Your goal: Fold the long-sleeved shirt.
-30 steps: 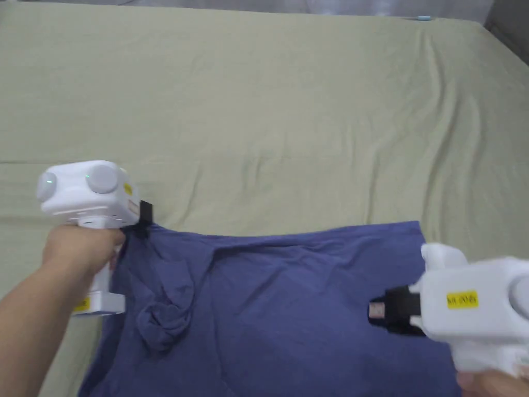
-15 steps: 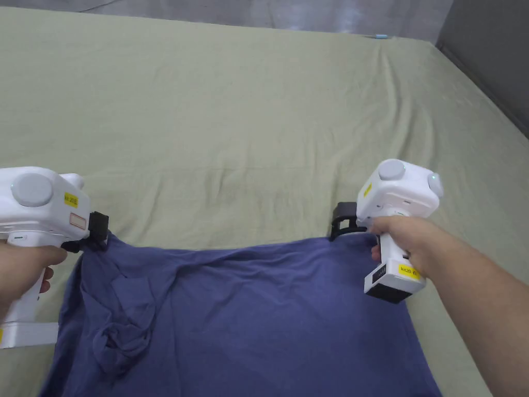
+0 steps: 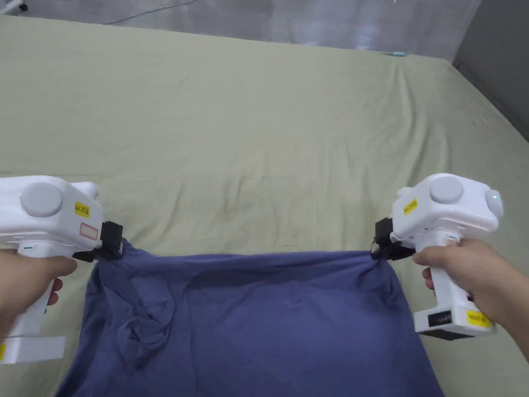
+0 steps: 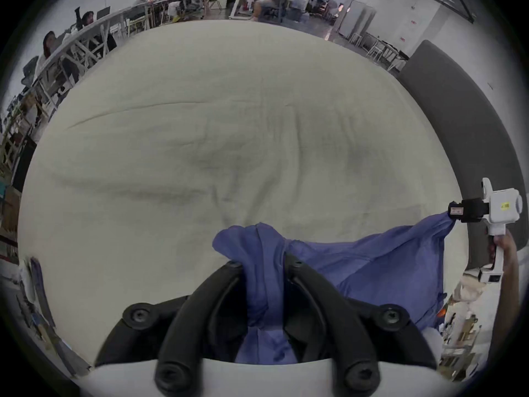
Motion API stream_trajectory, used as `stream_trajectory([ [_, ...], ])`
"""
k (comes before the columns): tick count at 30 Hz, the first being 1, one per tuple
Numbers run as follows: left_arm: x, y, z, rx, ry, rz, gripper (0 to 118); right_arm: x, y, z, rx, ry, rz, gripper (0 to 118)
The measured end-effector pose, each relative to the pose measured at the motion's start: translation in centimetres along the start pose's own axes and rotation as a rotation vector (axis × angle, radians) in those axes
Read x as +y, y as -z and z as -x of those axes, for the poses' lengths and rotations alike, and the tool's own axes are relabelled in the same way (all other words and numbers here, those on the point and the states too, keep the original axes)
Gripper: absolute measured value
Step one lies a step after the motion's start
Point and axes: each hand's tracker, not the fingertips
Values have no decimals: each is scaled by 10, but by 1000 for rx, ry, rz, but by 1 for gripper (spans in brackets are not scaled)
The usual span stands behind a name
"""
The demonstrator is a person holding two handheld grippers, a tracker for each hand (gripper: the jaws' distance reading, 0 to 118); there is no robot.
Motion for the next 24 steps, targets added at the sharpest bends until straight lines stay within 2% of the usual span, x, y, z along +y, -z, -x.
stream_trajectory([
  [2,-19,-19,-3,-5,24,-16,13,-22,-26,3,-39,-88,-44,2],
  [4,-44,-41,-6,-27,58,-35,12,-49,-51,3,-31,-137,-95,2],
  [8,-111,-58,-10,-12,135,-1,13,-116,-76,-3,-33,-180,-97,2],
  [11,-153,-60,-10,-19,136,48,13,-163,-71,-12,-52,-210,-66,2],
  [18,-207,-33,2,-11,97,154,12,-226,-16,-33,-91,-181,74,2],
  [24,-205,-12,3,-1,20,132,12,-237,10,-30,-125,-188,76,3],
])
